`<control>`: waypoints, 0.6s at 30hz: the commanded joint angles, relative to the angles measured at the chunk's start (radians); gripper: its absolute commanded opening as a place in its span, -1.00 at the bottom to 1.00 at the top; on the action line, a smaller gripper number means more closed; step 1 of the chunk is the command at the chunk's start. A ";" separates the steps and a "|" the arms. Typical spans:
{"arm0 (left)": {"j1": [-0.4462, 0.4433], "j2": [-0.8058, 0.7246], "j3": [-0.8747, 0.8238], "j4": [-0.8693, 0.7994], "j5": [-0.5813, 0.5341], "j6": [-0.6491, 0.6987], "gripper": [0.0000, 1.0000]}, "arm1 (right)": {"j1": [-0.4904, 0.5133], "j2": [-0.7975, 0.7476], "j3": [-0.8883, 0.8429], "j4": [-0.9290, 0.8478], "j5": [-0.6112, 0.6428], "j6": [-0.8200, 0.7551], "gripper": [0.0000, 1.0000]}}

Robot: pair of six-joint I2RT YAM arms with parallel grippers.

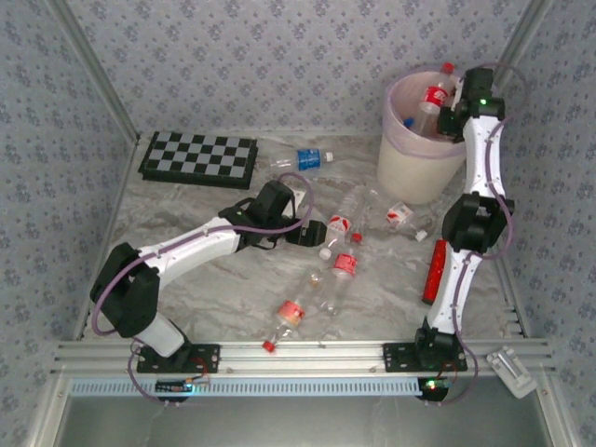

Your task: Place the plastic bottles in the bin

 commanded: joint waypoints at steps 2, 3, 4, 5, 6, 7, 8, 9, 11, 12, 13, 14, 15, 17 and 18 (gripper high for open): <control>-0.007 0.000 0.036 -0.034 0.001 0.015 0.99 | 0.011 -0.017 0.005 -0.053 -0.017 0.041 -0.46; -0.008 0.000 0.035 -0.033 0.001 0.015 0.99 | 0.010 -0.028 0.020 -0.058 -0.008 0.040 -0.35; -0.007 0.001 0.034 -0.030 0.000 0.015 0.99 | 0.011 -0.040 0.035 -0.065 -0.001 0.039 -0.22; -0.007 0.003 0.034 -0.028 0.000 0.014 0.99 | 0.011 -0.051 0.049 -0.072 0.005 0.037 -0.04; -0.007 0.005 0.034 -0.028 0.001 0.012 1.00 | 0.011 -0.068 0.056 -0.074 0.012 0.036 0.08; -0.008 0.006 0.036 -0.028 0.002 0.012 0.99 | 0.011 -0.085 0.060 -0.074 0.021 0.033 0.18; -0.007 0.008 0.037 -0.029 0.004 0.012 1.00 | 0.012 -0.108 0.060 -0.071 0.032 0.030 0.28; -0.007 0.009 0.037 -0.030 0.004 0.012 1.00 | 0.012 -0.127 0.061 -0.069 0.038 0.028 0.35; -0.007 0.009 0.037 -0.031 0.004 0.014 0.99 | 0.012 -0.173 0.062 -0.063 0.053 0.025 0.46; -0.006 0.009 0.036 -0.031 0.004 0.014 0.99 | 0.013 -0.193 0.062 -0.060 0.055 0.024 0.52; -0.007 0.008 0.036 -0.031 0.004 0.014 1.00 | 0.012 -0.215 0.061 -0.056 0.060 0.026 0.58; -0.006 0.008 0.034 -0.029 0.005 0.014 0.99 | 0.013 -0.237 0.056 -0.048 0.063 0.026 0.63; -0.007 0.007 0.033 -0.028 0.003 0.014 0.99 | 0.015 -0.257 0.052 -0.039 0.062 0.028 0.65; -0.006 0.006 0.030 -0.025 0.000 0.011 0.99 | 0.021 -0.298 0.032 -0.020 0.050 0.031 0.67; -0.007 0.005 0.028 -0.024 0.000 0.011 1.00 | 0.028 -0.316 0.015 -0.003 0.049 0.033 0.67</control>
